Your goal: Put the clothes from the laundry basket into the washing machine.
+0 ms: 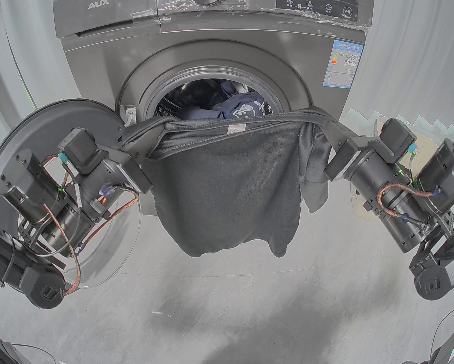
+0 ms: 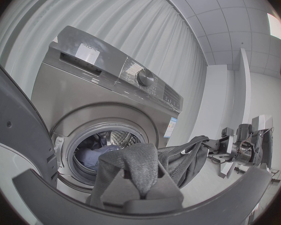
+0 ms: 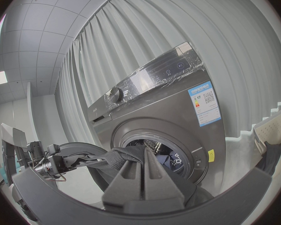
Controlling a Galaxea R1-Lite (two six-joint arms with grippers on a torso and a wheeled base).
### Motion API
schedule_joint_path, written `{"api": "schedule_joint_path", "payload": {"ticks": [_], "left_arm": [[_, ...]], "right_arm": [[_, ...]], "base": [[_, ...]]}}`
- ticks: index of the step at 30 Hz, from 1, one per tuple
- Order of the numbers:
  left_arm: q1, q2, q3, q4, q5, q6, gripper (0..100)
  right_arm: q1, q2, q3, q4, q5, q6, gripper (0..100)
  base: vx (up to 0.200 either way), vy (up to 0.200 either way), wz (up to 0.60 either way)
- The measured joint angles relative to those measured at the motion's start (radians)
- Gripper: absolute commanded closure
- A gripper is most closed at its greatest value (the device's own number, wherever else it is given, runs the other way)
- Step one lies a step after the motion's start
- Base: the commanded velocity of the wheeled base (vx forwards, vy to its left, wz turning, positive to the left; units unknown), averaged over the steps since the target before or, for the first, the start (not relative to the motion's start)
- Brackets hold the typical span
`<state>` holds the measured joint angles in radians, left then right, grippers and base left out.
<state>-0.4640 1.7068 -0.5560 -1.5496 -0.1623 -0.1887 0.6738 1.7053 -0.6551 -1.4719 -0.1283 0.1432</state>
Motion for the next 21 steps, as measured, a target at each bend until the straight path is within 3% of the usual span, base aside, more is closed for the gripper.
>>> {"api": "schedule_joint_path", "payload": {"ticks": [4,19,20,21], "left_arm": [[-0.018,0.03,-0.013,0.0,-0.004,0.017,100],[-0.05,0.079,-0.064,0.0,0.007,0.015,100],[-0.051,0.079,-0.066,0.001,0.007,0.015,100],[-0.051,0.079,-0.066,0.0,0.007,0.014,100]], "right_arm": [[0.003,0.014,0.012,-0.001,-0.001,0.014,100],[0.111,0.189,0.074,-0.064,0.003,0.056,100],[0.118,0.201,0.074,-0.065,0.004,0.058,0],[0.126,0.214,0.075,-0.068,0.006,0.062,0]], "base": [[0.0,0.0,0.0],[0.0,0.0,0.0],[0.0,0.0,0.0],[0.0,0.0,0.0]]}}
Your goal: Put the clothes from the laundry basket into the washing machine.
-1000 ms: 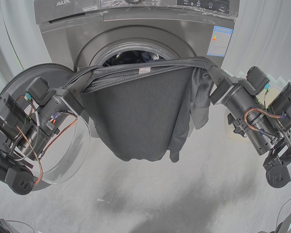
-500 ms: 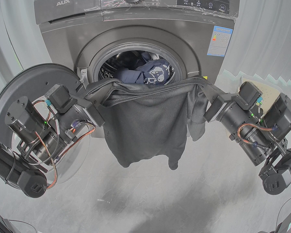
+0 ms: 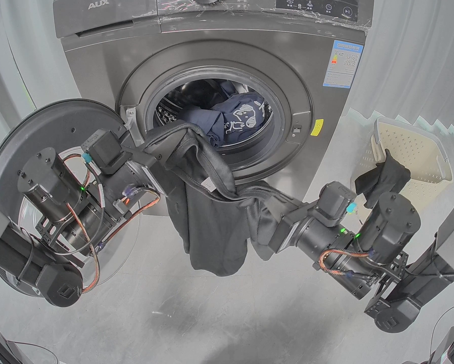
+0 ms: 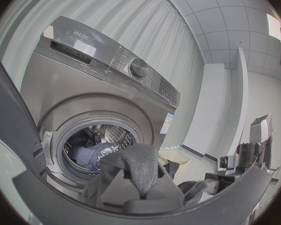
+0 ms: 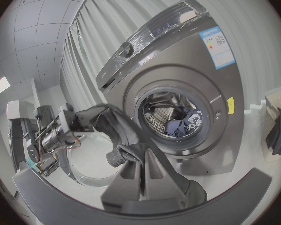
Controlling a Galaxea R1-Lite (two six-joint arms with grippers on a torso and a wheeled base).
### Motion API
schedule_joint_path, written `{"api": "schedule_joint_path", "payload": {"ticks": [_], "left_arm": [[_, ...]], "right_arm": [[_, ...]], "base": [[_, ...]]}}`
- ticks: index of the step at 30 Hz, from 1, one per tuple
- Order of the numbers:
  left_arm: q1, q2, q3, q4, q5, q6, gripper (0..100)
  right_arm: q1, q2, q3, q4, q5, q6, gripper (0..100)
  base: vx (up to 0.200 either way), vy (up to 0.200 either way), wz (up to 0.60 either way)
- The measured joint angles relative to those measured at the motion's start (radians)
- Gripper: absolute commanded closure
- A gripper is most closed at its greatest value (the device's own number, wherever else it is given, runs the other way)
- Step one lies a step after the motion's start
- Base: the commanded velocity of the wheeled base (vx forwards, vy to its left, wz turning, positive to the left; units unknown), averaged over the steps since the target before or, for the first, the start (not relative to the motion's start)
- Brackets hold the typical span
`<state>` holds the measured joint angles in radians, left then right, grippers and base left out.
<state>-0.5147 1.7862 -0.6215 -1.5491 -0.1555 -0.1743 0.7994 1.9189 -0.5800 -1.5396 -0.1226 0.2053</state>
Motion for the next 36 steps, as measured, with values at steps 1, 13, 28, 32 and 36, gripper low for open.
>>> {"api": "schedule_joint_path", "payload": {"ticks": [1,13,28,32,36], "left_arm": [[0.0,0.0,-0.001,0.0,0.0,0.0,100],[-0.012,0.009,-0.007,0.001,0.001,0.0,100],[-0.009,0.001,-0.032,0.0,0.0,0.0,100],[-0.01,-0.003,-0.036,0.0,-0.001,0.0,100],[-0.012,-0.01,-0.039,0.001,-0.001,0.0,100]], "right_arm": [[0.004,0.008,0.0,-0.001,0.001,0.003,0],[0.08,0.082,0.085,-0.001,0.007,0.013,0],[0.066,0.138,0.055,0.0,0.007,-0.011,0],[0.056,0.186,-0.011,0.001,0.007,-0.015,0],[0.043,0.246,-0.076,0.003,0.011,-0.02,0]], "base": [[0.0,0.0,0.0],[0.0,0.0,0.0],[0.0,0.0,0.0],[0.0,0.0,0.0],[0.0,0.0,0.0]]}}
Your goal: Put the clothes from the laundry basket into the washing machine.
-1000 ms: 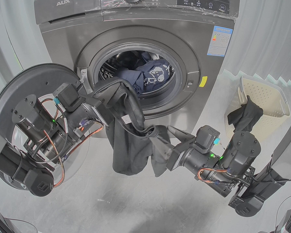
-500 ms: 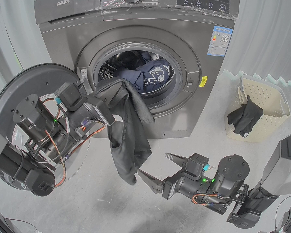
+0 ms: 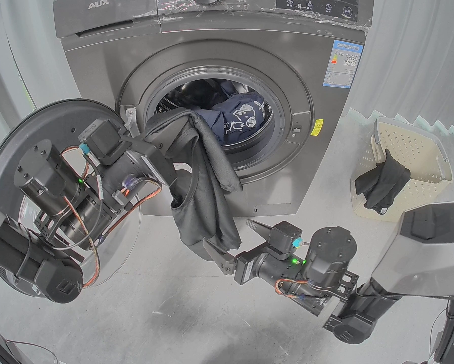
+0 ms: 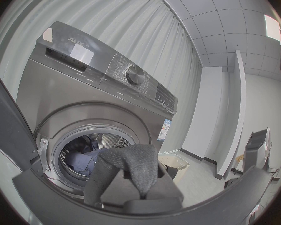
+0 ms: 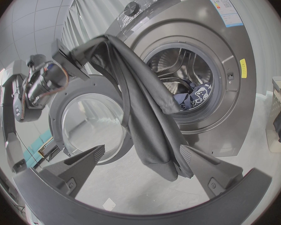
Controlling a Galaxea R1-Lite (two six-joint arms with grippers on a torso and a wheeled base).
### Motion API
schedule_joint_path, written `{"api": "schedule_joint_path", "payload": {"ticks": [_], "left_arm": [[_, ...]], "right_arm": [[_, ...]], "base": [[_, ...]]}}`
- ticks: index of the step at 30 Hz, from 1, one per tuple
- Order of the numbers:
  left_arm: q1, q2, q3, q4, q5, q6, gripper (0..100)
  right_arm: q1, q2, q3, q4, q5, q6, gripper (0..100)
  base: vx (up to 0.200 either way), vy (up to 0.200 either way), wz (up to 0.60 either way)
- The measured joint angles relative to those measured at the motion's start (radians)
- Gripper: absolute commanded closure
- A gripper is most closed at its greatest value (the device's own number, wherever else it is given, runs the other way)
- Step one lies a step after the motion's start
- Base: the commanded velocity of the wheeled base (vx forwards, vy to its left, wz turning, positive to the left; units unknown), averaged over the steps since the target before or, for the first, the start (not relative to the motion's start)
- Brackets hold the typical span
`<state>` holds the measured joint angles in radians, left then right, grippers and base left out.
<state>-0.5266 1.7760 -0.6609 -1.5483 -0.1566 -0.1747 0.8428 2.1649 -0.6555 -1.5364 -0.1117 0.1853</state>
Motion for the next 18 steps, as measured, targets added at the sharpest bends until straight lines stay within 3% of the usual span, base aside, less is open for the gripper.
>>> {"api": "schedule_joint_path", "payload": {"ticks": [10,18], "left_arm": [[-0.002,-0.021,-0.009,0.001,-0.001,-0.003,100],[-0.005,-0.03,-0.011,0.0,-0.001,-0.004,100]], "right_arm": [[-0.049,0.164,-0.209,0.013,0.043,-0.033,0],[-0.064,0.293,-0.357,0.017,0.048,-0.039,0]], "base": [[0.0,0.0,0.0],[0.0,0.0,0.0]]}}
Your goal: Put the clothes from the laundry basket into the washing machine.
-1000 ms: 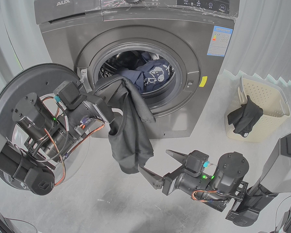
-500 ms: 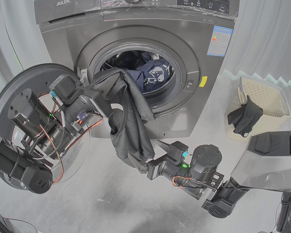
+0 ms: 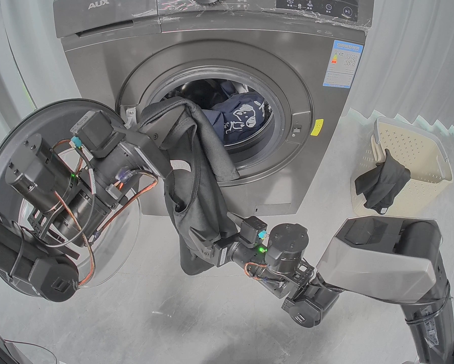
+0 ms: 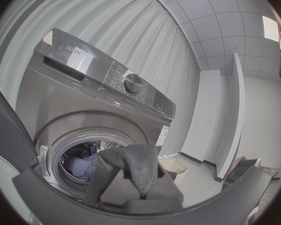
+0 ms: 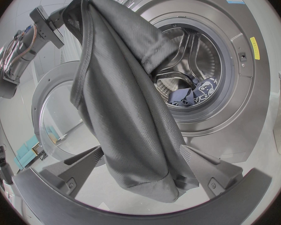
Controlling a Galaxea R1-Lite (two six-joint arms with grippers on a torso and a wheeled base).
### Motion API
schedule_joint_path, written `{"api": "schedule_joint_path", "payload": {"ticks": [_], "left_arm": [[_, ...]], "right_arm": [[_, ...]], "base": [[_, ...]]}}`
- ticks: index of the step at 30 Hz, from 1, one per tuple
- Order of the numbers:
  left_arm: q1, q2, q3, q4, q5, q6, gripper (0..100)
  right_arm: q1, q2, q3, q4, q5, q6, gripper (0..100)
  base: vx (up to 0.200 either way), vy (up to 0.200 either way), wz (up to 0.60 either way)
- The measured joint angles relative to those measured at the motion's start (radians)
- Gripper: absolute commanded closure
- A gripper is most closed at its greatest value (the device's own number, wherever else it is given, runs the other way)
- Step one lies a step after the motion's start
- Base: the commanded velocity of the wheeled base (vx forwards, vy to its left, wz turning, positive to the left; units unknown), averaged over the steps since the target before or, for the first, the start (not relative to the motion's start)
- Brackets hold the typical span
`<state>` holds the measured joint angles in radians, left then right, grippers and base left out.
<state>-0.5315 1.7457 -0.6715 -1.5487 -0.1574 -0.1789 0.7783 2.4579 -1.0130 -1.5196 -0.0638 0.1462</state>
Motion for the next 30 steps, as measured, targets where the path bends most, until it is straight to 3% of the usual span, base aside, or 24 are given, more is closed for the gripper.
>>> {"api": "schedule_joint_path", "payload": {"ticks": [8,16,17,24,30], "left_arm": [[-0.02,-0.015,0.002,0.001,0.001,0.0,100],[-0.038,-0.03,0.007,0.001,0.0,0.0,100],[-0.038,-0.03,0.007,0.001,0.0,0.0,100],[-0.019,-0.024,0.01,0.001,0.0,-0.001,100],[0.033,0.012,0.014,0.001,0.0,0.0,100]], "right_arm": [[-0.032,0.081,-0.157,0.023,-0.001,0.0,0],[-0.039,0.141,-0.239,0.03,-0.011,0.0,0],[-0.039,0.144,-0.244,0.029,-0.015,0.0,100],[-0.047,0.129,-0.244,0.018,-0.024,0.002,100],[-0.056,0.038,-0.145,0.012,-0.048,0.009,100]], "base": [[0.0,0.0,0.0],[0.0,0.0,0.0],[0.0,0.0,0.0],[0.0,0.0,0.0],[0.0,0.0,0.0]]}}
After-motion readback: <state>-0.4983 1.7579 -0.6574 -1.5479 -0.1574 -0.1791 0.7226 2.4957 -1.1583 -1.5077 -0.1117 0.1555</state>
